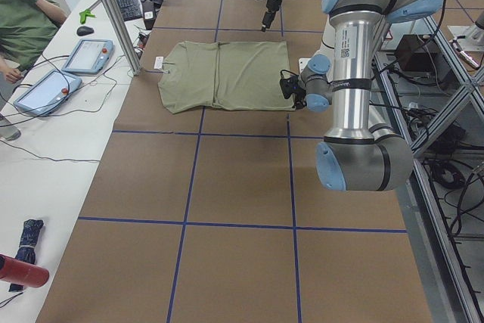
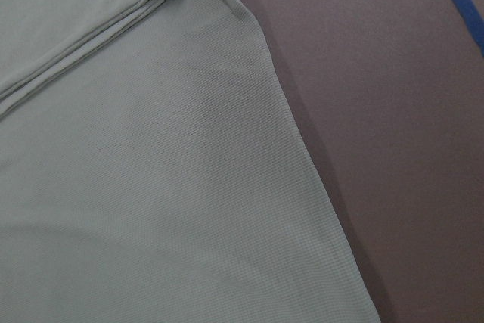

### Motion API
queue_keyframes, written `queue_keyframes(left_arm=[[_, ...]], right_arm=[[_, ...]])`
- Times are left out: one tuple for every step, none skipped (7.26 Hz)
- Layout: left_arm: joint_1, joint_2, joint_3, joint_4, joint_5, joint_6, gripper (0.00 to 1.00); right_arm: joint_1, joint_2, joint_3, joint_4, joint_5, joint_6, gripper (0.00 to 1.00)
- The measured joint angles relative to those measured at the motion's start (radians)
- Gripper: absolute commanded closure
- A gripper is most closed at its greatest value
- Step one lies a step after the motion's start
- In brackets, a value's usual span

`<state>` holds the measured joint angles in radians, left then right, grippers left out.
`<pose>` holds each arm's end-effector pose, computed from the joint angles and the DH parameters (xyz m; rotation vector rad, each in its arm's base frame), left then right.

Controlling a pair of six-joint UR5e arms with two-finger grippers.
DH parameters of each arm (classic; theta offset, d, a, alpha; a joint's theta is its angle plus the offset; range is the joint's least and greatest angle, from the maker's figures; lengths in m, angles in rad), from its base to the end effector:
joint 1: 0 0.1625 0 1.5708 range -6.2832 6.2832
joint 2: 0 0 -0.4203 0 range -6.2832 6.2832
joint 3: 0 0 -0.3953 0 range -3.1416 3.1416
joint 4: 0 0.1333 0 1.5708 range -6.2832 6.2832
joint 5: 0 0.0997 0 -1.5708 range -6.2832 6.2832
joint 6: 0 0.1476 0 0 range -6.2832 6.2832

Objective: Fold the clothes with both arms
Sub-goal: 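Move both grippers down to the shirt's hem corners nearest the robot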

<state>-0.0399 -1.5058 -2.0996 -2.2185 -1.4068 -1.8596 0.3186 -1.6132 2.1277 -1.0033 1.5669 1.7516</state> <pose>0.4943 -0.1773 0.3803 0.0080 1.1260 -0.3846 -0.4362 -0.2848 0.3692 0.0788 -1.0896 0.4514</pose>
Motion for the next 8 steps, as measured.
queue_keyframes(left_arm=[[0.003, -0.002, 0.010, 0.001, 0.002, 0.001, 0.30], [0.004, -0.003, 0.020, 0.001, 0.003, 0.004, 0.32], [0.005, -0.005, 0.026, 0.002, 0.002, 0.005, 0.32], [0.006, -0.007, 0.029, 0.002, 0.001, 0.006, 0.32], [0.007, -0.011, 0.032, 0.002, 0.001, 0.006, 0.32], [0.008, -0.021, 0.041, 0.002, 0.000, 0.007, 0.32], [0.009, -0.034, 0.051, 0.002, 0.000, 0.007, 0.32], [0.010, -0.041, 0.059, 0.003, -0.001, 0.008, 0.32]], right_arm=[[0.000, 0.000, 0.000, 0.000, 0.000, 0.000, 0.00], [-0.001, 0.000, 0.000, 0.000, -0.001, 0.000, 0.00], [-0.001, 0.001, 0.000, 0.000, -0.001, 0.000, 0.00], [-0.001, 0.001, 0.000, 0.000, -0.001, 0.000, 0.00], [-0.001, 0.001, 0.000, 0.000, -0.001, 0.000, 0.00], [-0.001, 0.001, 0.000, 0.000, -0.001, 0.000, 0.00], [-0.001, 0.001, 0.000, 0.000, -0.002, 0.000, 0.00], [-0.001, 0.001, 0.000, 0.000, -0.002, 0.000, 0.00]])
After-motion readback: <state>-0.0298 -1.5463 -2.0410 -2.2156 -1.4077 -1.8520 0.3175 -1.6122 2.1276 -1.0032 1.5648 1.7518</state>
